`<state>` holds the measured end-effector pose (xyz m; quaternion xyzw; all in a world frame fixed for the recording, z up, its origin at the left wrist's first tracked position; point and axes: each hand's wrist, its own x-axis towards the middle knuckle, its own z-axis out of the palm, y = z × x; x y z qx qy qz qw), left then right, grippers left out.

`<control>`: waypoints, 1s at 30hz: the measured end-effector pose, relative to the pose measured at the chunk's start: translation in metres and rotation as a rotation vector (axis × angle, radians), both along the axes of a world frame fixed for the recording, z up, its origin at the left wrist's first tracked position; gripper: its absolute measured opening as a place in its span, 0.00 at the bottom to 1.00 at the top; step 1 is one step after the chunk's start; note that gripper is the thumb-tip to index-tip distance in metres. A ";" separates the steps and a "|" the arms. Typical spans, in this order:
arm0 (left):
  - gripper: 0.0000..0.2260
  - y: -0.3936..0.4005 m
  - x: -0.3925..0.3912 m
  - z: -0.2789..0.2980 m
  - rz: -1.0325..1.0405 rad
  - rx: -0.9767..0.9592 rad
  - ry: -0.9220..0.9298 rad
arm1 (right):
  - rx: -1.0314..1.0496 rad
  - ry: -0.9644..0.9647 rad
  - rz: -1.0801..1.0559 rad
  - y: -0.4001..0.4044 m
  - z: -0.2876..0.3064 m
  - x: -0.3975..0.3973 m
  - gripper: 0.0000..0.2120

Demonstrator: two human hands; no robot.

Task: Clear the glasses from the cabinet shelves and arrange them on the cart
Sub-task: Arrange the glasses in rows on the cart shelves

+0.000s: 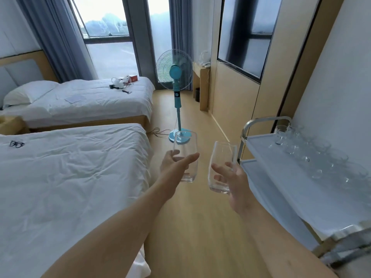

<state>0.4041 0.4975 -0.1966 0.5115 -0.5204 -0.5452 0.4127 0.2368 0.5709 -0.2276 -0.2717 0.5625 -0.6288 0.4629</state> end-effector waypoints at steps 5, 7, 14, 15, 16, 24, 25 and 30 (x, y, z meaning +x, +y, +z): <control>0.40 -0.095 -0.001 -0.020 -0.123 0.054 0.024 | 0.049 -0.040 -0.171 -0.067 -0.022 0.008 0.46; 0.39 -0.130 -0.005 -0.025 -0.169 0.083 0.021 | 0.072 -0.054 -0.223 -0.092 -0.024 0.011 0.46; 0.37 -0.215 -0.046 -0.051 -0.352 0.144 -0.021 | 0.098 -0.069 -0.407 -0.142 -0.040 -0.005 0.37; 0.38 -0.222 -0.056 -0.055 -0.382 0.157 -0.022 | 0.115 -0.075 -0.429 -0.145 -0.045 -0.011 0.38; 0.39 -0.229 -0.068 -0.058 -0.412 0.163 -0.025 | 0.134 -0.079 -0.453 -0.148 -0.050 -0.018 0.41; 0.42 -0.278 -0.168 -0.096 -0.556 0.191 -0.118 | 0.247 -0.133 -0.618 -0.194 -0.089 -0.096 0.51; 0.42 -0.285 -0.179 -0.102 -0.575 0.195 -0.142 | 0.261 -0.143 -0.629 -0.200 -0.094 -0.107 0.52; 0.39 -0.320 -0.233 -0.124 -0.655 0.188 -0.233 | 0.298 -0.166 -0.670 -0.229 -0.116 -0.148 0.55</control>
